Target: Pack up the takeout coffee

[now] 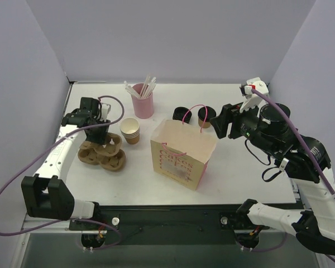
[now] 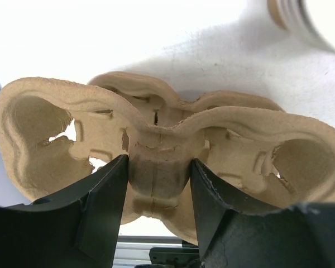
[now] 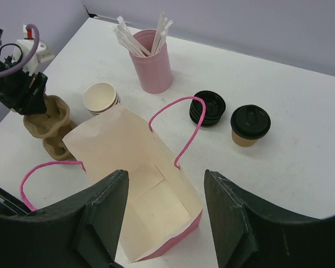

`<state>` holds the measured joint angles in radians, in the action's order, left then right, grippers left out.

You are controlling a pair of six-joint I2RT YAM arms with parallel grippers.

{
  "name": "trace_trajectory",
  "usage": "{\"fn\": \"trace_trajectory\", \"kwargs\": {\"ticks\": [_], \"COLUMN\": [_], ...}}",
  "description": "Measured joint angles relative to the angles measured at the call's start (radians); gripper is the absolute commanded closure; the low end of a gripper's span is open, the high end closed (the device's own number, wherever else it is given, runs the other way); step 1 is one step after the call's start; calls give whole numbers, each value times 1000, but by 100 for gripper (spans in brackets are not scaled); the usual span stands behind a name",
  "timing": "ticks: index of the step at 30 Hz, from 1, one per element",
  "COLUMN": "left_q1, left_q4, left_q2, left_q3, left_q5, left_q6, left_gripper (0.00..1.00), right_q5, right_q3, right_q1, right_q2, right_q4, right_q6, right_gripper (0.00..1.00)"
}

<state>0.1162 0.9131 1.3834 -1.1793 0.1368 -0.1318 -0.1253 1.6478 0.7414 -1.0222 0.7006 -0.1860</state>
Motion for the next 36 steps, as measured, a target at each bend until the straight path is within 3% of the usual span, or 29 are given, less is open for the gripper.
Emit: {"fn": "trace_trajectory", "kwargs": {"ticks": [4, 10, 18, 23, 26, 31, 36], "left_q1": [5, 63, 312, 469, 541, 619, 662], "left_q4": [60, 153, 352, 388, 397, 360, 341], "left_q2": [-7, 48, 303, 465, 463, 374, 337], "left_q3": [-134, -461, -1020, -1338, -1354, -1179, -1102], "left_q5": [14, 28, 9, -57, -123, -232, -275], "left_q6": [35, 145, 333, 437, 513, 634, 690], "left_gripper": [43, 47, 48, 51, 51, 51, 51], "right_q5": [3, 2, -9, -8, -16, -53, -82], "right_q3": [0, 0, -3, -5, -6, -22, -38], "right_q1": [0, 0, 0, -1, -2, -2, -3], "right_q2": [-1, -1, 6, 24, 37, 64, 87], "right_q4": [2, 13, 30, 34, 34, 38, 39], "right_q6": [-27, -74, -116, -166, -185, -182, -182], "right_gripper": [45, 45, 45, 46, 46, 46, 46]}}
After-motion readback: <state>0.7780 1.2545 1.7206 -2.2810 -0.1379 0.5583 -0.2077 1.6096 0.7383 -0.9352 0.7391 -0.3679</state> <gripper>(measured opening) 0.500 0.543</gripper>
